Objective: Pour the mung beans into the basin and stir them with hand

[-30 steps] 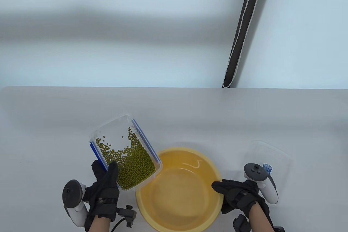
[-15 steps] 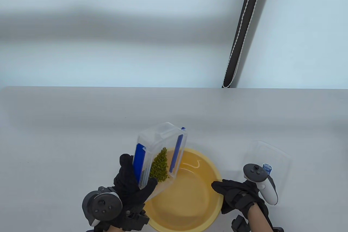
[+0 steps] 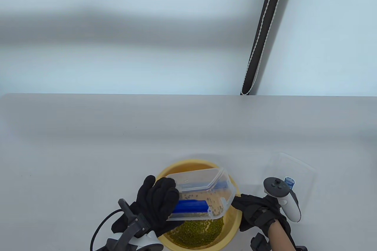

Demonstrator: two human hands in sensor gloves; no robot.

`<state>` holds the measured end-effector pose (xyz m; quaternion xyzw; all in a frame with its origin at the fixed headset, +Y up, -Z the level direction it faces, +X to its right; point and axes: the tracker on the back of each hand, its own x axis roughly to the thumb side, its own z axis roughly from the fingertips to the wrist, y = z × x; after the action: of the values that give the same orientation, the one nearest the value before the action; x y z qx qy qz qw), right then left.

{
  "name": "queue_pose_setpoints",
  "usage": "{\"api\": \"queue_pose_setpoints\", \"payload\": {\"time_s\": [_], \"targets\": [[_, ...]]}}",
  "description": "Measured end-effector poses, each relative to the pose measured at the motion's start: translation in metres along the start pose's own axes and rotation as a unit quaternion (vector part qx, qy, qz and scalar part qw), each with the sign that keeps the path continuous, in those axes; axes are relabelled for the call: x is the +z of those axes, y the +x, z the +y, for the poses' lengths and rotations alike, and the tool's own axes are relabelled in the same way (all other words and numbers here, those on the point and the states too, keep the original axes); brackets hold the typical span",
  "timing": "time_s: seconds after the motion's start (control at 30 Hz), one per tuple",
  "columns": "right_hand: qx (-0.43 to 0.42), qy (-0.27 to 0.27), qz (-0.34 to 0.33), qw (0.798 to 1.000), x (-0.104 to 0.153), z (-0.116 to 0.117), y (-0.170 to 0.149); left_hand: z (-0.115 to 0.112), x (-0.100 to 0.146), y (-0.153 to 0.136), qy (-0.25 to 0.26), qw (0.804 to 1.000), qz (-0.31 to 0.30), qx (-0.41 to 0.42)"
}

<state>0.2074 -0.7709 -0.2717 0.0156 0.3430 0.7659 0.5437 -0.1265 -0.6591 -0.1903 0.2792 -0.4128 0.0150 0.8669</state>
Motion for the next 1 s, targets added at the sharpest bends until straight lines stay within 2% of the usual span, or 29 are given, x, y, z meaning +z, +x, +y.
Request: {"api": "queue_pose_setpoints", "payload": {"time_s": [0.17, 0.27, 0.33, 0.4, 0.47, 0.5, 0.57, 0.6, 0.63, 0.67, 0.73, 0.8, 0.87, 1.0], "targets": [[0.002, -0.001, 0.0, 1.0, 0.0, 0.0, 0.0, 0.001, 0.001, -0.001, 0.007, 1.0, 0.0, 0.001], [0.003, -0.002, 0.001, 1.0, 0.0, 0.0, 0.0, 0.0, 0.003, -0.008, 0.013, 0.999, 0.024, 0.025], [0.004, -0.003, 0.001, 1.0, 0.0, 0.0, 0.0, -0.001, 0.008, -0.019, 0.023, 0.995, 0.069, 0.071], [0.005, -0.004, 0.001, 1.0, 0.0, 0.0, 0.0, -0.004, 0.016, -0.036, 0.048, 0.976, 0.144, 0.153], [0.006, -0.005, 0.002, 1.0, 0.0, 0.0, 0.0, -0.007, 0.029, -0.056, 0.089, 0.94, 0.218, 0.247], [0.006, -0.005, 0.002, 1.0, 0.0, 0.0, 0.0, -0.011, 0.043, -0.072, 0.129, 0.903, 0.269, 0.309], [0.007, -0.005, 0.002, 1.0, 0.0, 0.0, 0.0, -0.017, 0.063, -0.089, 0.176, 0.844, 0.338, 0.378], [0.007, -0.004, 0.003, 1.0, 0.0, 0.0, 0.0, -0.022, 0.072, -0.095, 0.193, 0.81, 0.369, 0.412], [0.006, -0.003, 0.003, 1.0, 0.0, 0.0, 0.0, -0.029, 0.086, -0.103, 0.222, 0.75, 0.415, 0.464], [0.005, -0.003, 0.003, 1.0, 0.0, 0.0, 0.0, -0.033, 0.095, -0.107, 0.24, 0.714, 0.442, 0.487], [0.005, -0.003, 0.004, 1.0, 0.0, 0.0, 0.0, -0.044, 0.119, -0.117, 0.264, 0.629, 0.518, 0.515], [0.006, -0.003, 0.004, 1.0, 0.0, 0.0, 0.0, -0.053, 0.137, -0.123, 0.248, 0.576, 0.576, 0.524], [0.006, -0.003, 0.004, 1.0, 0.0, 0.0, 0.0, -0.062, 0.152, -0.128, 0.225, 0.552, 0.618, 0.512], [0.006, -0.004, 0.005, 1.0, 0.0, 0.0, 0.0, -0.071, 0.159, -0.132, 0.156, 0.556, 0.657, 0.485]]}}
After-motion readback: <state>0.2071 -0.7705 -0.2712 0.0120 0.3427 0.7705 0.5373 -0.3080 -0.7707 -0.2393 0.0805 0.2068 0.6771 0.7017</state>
